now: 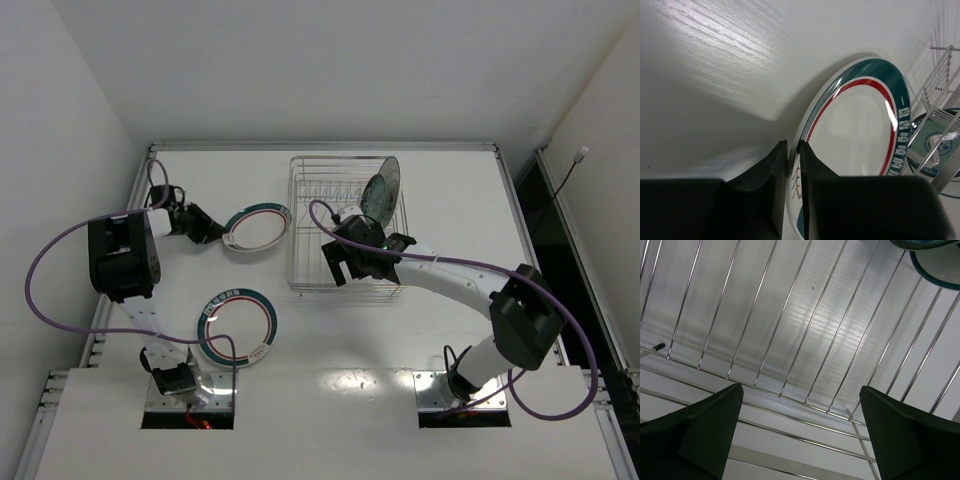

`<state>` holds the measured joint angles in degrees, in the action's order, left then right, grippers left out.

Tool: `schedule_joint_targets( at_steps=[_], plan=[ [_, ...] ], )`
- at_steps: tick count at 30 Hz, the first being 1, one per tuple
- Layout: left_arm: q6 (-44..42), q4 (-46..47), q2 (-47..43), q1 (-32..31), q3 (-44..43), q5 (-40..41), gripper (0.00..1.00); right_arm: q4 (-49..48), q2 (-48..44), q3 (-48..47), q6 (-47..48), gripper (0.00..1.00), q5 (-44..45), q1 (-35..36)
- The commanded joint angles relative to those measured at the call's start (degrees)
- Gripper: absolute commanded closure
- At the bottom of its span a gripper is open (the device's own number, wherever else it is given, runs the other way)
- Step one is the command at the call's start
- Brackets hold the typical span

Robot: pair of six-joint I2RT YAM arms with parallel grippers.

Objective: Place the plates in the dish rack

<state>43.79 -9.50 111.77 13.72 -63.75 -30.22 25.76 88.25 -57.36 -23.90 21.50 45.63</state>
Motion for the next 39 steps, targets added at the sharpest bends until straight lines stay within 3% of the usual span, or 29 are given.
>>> schedule_joint_targets(
  at_steps=[1,13,21,30,34,39],
  plan=[
    [-1.0,-1.1,-2.9,0.0,-0.7,3.3,1.0,-1.7,-1.2,-1.8,0.3,0.0,-0.4,0.4],
    [-0.9,8.7,-15.8,0.0,3.5,0.6,1.0,0.2,-3.5,-5.3,0.9,0.0,-4.6,-0.1],
    [2.7,18.6,-18.1,0.0,6.7,-7.9,1.0,-7.0,-5.9,-11.1,-1.7,0.0,-25.3,-2.1],
    [8.0,33.2,-22.8,0.0,12.3,-15.0,1.0,-10.3,-3.3,-18.1,-4.6,0.0,-33.3,-8.0],
    [7.5,32.5,-25.4,0.0,12.3,-13.3,1.0,-9.8,-1.2,-20.0,-6.1,0.0,-37.3,-11.1],
    [-0.8,16.9,-27.7,0.0,7.9,-1.1,1.0,-12.1,1.2,-18.0,-7.7,0.09,-50.0,-15.2]
  ],
)
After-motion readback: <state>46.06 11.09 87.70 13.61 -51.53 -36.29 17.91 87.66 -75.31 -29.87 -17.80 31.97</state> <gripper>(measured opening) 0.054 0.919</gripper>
